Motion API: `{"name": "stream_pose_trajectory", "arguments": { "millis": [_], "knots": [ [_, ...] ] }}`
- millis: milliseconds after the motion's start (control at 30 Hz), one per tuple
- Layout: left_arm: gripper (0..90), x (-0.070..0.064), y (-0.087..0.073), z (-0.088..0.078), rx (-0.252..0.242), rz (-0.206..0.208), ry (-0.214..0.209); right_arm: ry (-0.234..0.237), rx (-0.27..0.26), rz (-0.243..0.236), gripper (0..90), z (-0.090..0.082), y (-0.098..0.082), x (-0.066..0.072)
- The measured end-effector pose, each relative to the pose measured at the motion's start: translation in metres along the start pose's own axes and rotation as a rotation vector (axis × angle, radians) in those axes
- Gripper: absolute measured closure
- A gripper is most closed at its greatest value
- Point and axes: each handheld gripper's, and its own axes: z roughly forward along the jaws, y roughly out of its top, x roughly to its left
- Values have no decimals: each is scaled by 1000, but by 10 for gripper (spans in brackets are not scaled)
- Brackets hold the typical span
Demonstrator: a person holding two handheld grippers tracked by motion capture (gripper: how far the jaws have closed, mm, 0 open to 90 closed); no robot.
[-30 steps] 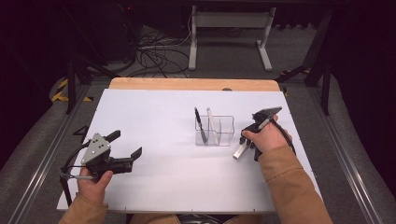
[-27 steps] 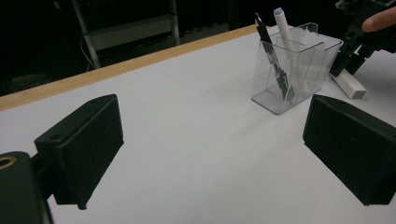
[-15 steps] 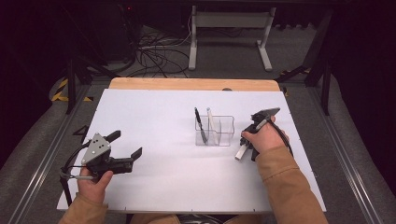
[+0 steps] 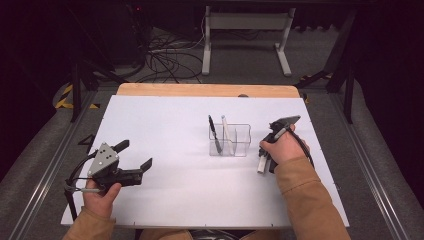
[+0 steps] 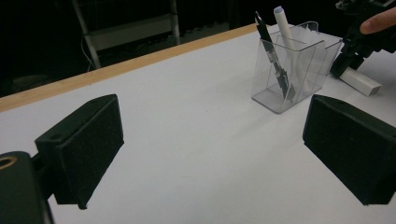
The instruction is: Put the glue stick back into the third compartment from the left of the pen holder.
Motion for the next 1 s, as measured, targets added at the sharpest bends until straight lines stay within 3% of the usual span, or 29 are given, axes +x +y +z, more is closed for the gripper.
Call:
{"name": "stream_pose_trajectory", "arguments": {
  "millis": [233,633,1000],
  "knots": [
    [59,0,0,0,0,1,1,62,-79,-46,676,-21,-4,4],
    [60,0,0,0,0,0,4,79,-171,-123,676,-42,-9,5],
    [60,0,0,0,0,-2,5,91,-214,-147,676,-56,-12,8]
  ]
}}
